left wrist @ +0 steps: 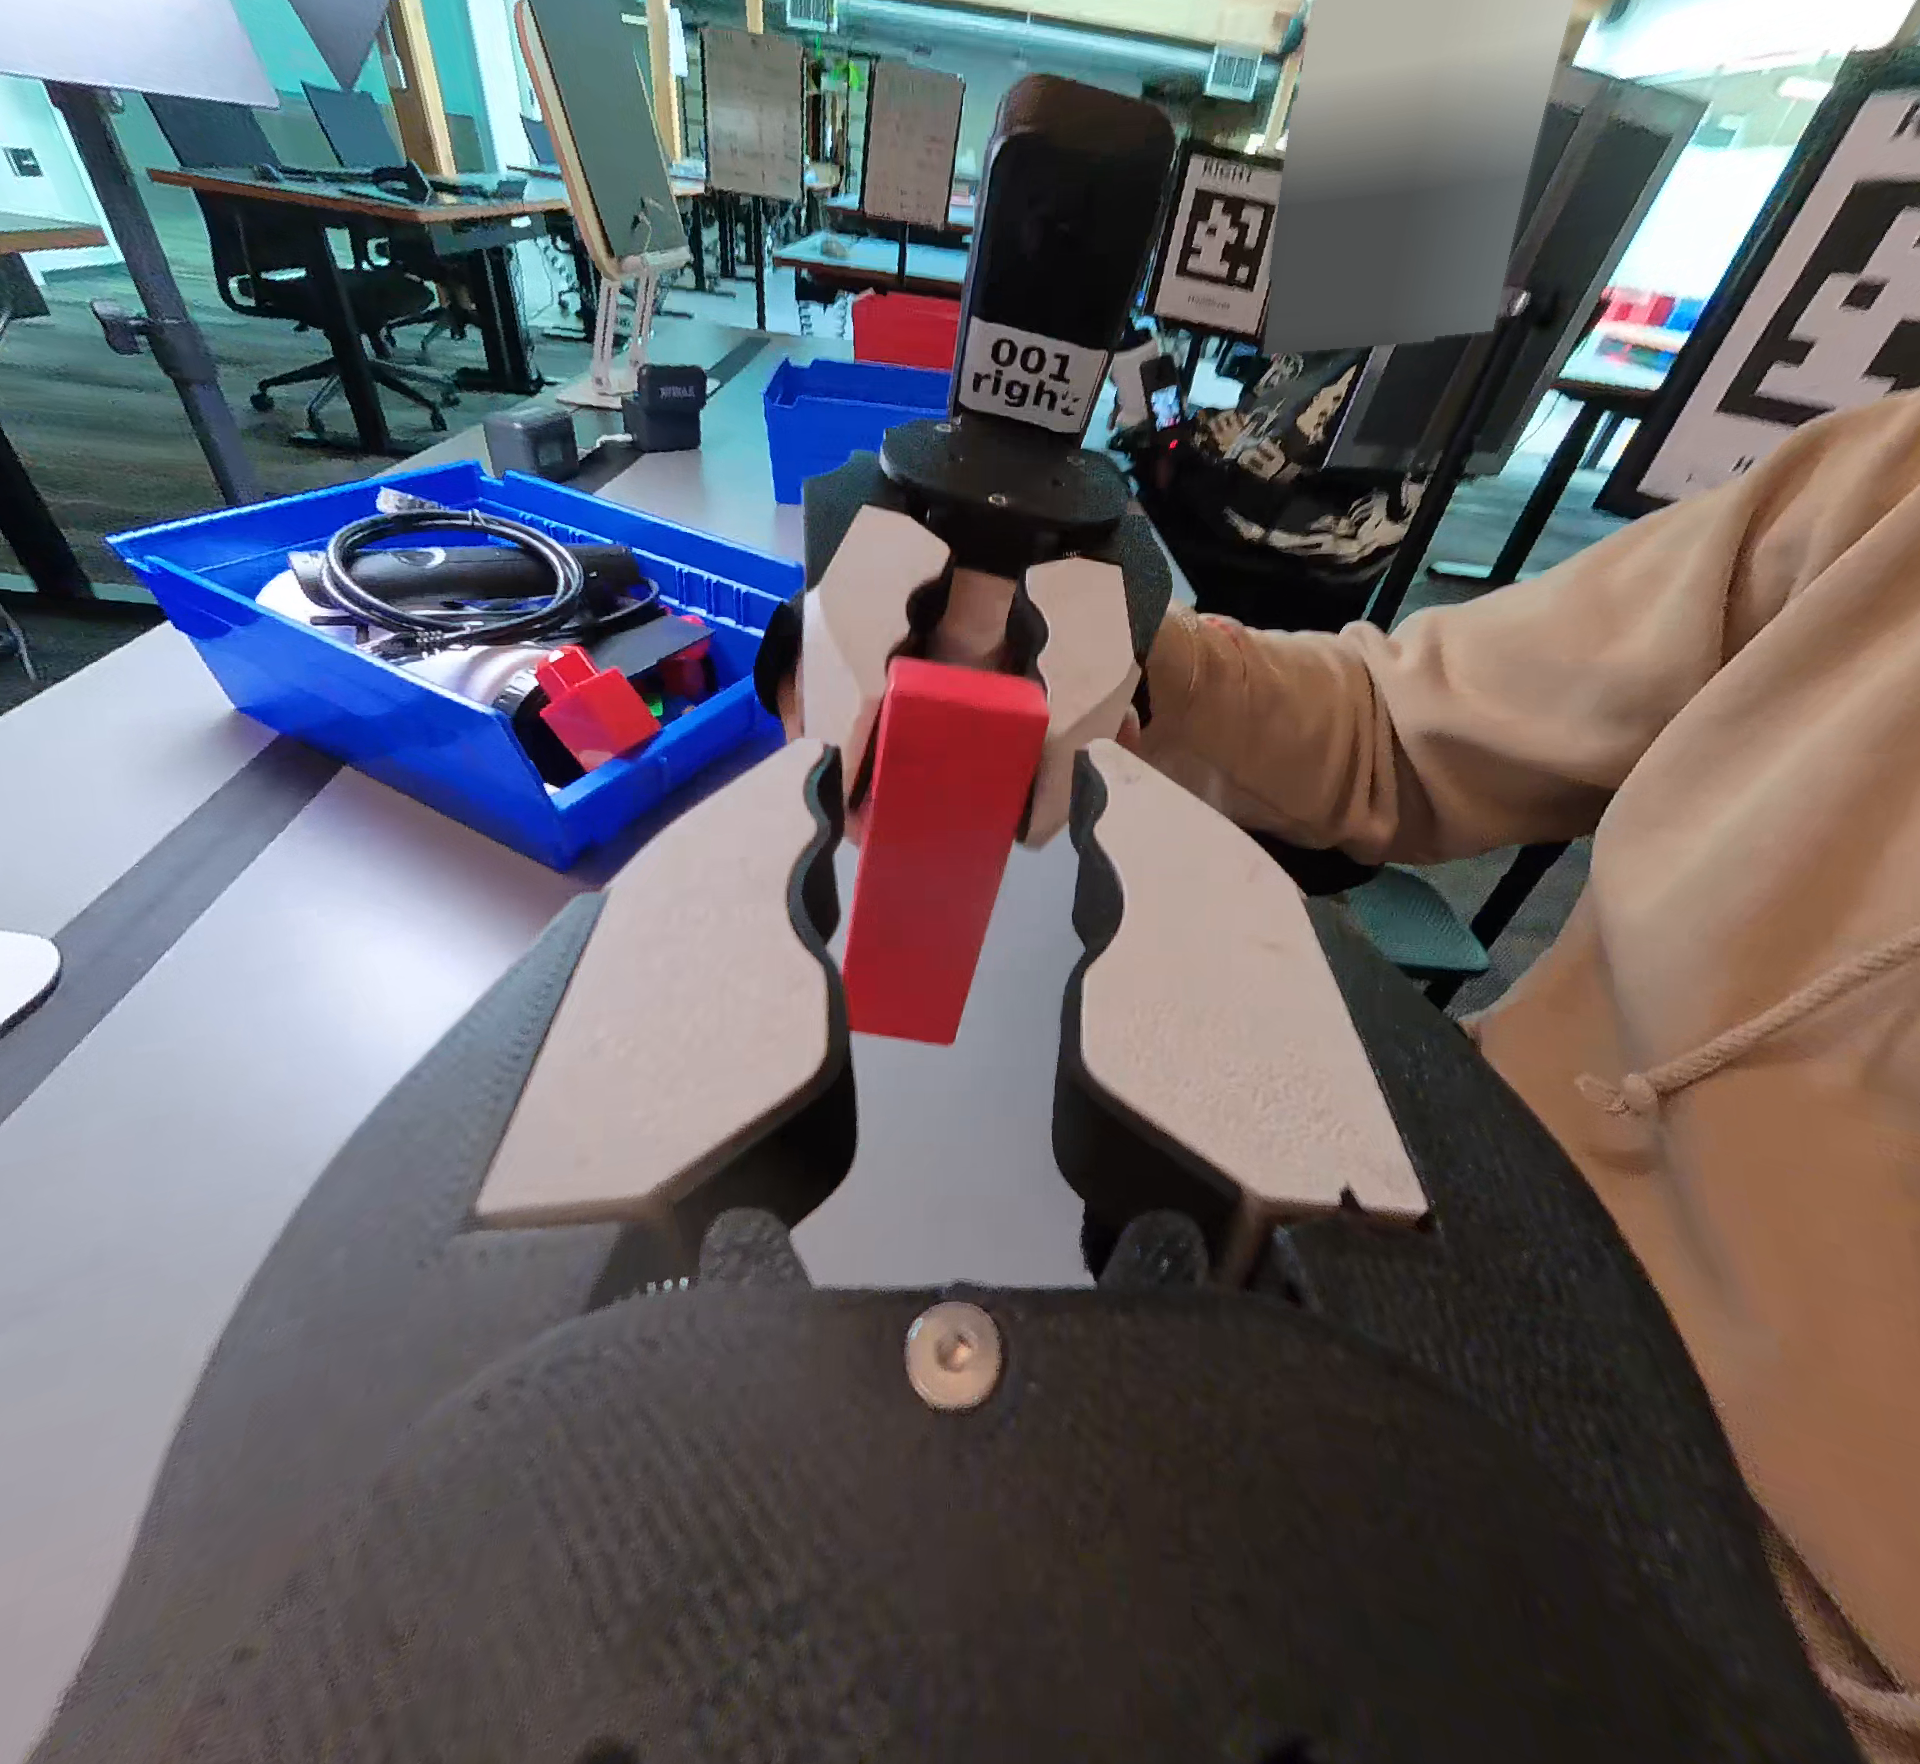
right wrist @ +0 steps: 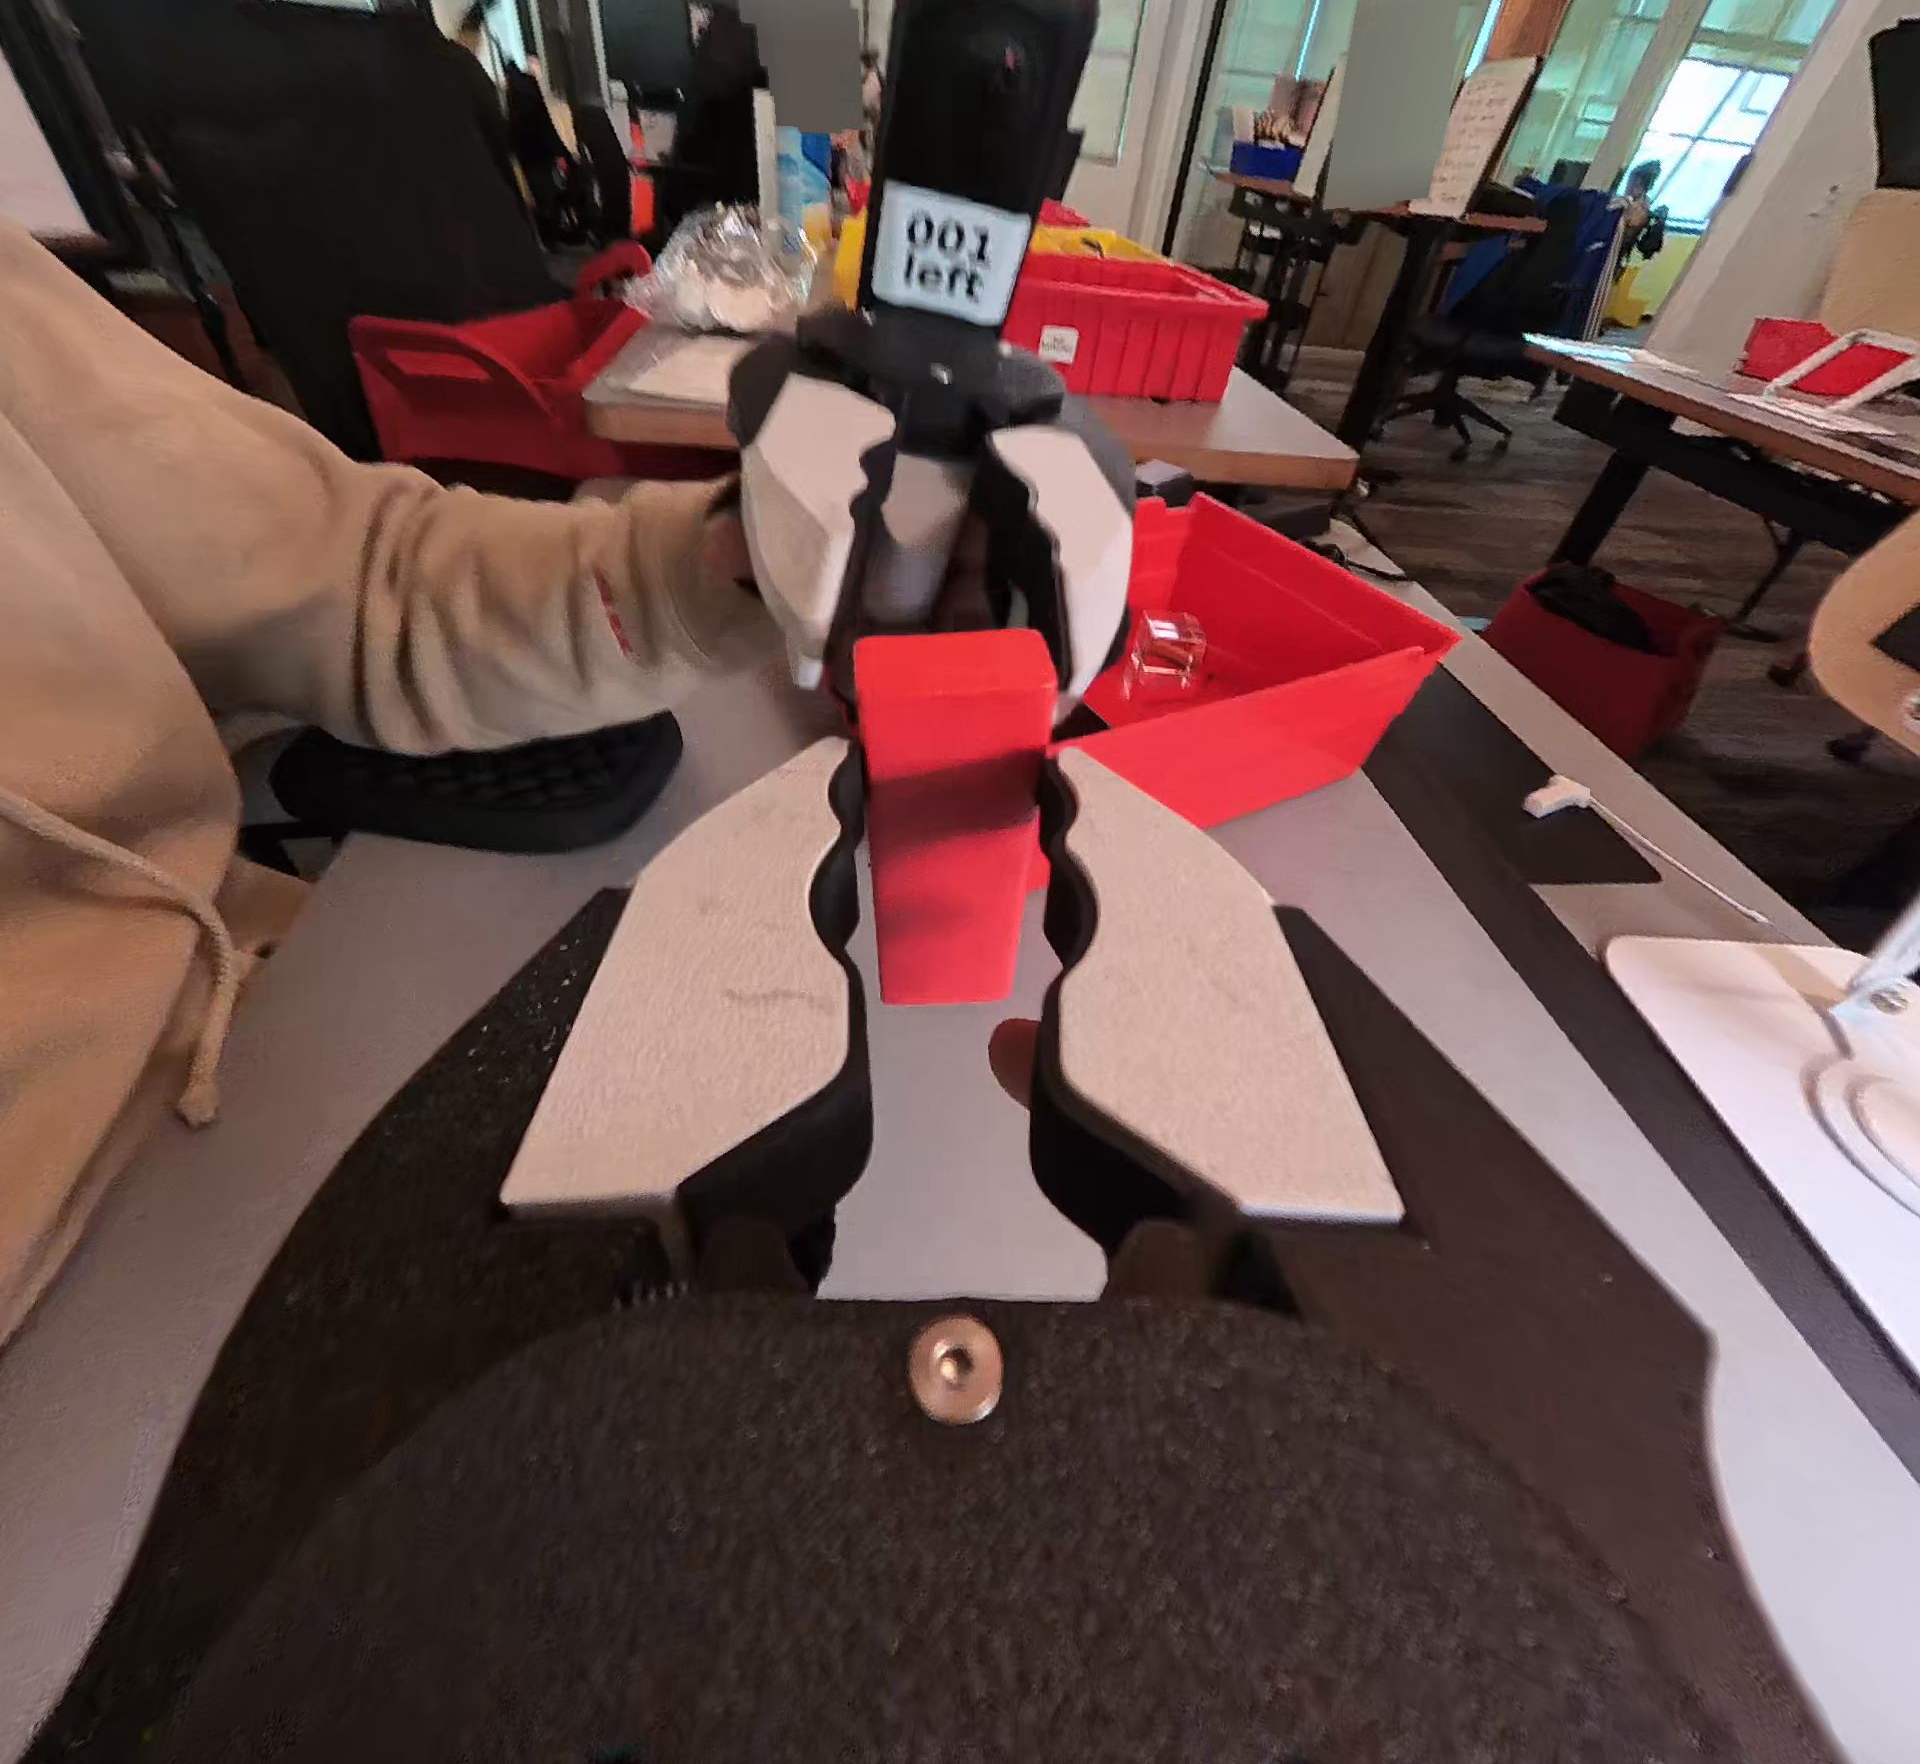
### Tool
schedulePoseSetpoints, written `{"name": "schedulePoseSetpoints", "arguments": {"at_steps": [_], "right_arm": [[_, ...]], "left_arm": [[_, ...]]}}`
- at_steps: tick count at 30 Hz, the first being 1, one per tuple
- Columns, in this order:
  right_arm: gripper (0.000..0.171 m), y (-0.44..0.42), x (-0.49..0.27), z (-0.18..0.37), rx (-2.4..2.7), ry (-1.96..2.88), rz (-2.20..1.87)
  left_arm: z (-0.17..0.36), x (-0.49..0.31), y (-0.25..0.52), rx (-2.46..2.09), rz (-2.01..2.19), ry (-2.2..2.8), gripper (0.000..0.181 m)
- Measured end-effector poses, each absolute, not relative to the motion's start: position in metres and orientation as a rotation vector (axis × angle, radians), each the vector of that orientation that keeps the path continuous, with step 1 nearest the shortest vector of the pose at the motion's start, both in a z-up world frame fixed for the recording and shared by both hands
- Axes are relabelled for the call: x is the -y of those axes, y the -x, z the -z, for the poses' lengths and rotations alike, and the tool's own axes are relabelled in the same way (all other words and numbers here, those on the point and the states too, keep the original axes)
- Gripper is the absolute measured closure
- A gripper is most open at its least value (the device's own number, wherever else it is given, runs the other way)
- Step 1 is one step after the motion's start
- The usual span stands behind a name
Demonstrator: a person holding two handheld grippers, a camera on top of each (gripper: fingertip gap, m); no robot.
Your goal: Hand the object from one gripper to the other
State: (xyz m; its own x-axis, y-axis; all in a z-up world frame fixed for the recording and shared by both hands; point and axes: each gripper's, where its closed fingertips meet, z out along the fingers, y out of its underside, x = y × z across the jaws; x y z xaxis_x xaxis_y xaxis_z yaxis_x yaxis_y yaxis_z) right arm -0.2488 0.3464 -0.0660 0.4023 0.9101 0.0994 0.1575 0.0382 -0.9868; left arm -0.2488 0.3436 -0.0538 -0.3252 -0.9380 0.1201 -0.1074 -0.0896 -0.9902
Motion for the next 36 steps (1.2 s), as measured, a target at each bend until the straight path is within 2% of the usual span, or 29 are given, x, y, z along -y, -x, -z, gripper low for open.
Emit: {"name": "schedulePoseSetpoints", "arguments": {"at_steps": [5,9,15,20,23,25,28,29,30,31,36], "right_arm": [[0.139,0.264,-0.350,0.085,1.056,1.482,-0.738],[0.138,0.259,-0.353,0.072,0.994,1.444,-0.722],[0.101,0.254,-0.354,0.072,1.191,1.248,-0.184],[0.069,0.276,-0.353,0.085,1.344,1.112,0.166],[0.060,0.286,-0.355,0.092,1.352,1.083,0.222],[0.060,0.290,-0.355,0.090,1.337,1.050,0.255],[0.061,0.287,-0.356,0.094,1.354,1.099,0.246],[0.061,0.287,-0.356,0.093,1.351,1.105,0.238],[0.061,0.287,-0.354,0.091,1.332,1.123,0.179],[0.061,0.285,-0.353,0.085,1.286,1.147,0.091],[0.061,0.234,-0.362,0.038,0.903,1.241,-0.472]], "left_arm": [[0.069,-0.340,0.243,-1.565,1.345,1.190,0.148],[0.054,-0.349,0.246,-1.465,1.405,1.209,0.148],[0.039,-0.362,0.265,-1.283,1.952,1.402,0.149],[0.045,-0.357,0.265,-1.264,2.158,1.495,0.149],[0.050,-0.347,0.259,-1.290,2.177,1.516,0.149],[0.051,-0.344,0.256,-1.297,2.178,1.518,0.149],[0.053,-0.347,0.255,-1.289,2.142,1.526,0.149],[0.051,-0.349,0.254,-1.279,2.113,1.509,0.146],[0.048,-0.353,0.254,-1.261,2.077,1.487,0.135],[0.044,-0.358,0.256,-1.238,2.036,1.462,0.130],[0.020,-0.378,0.275,-1.208,1.742,1.302,0.128]]}}
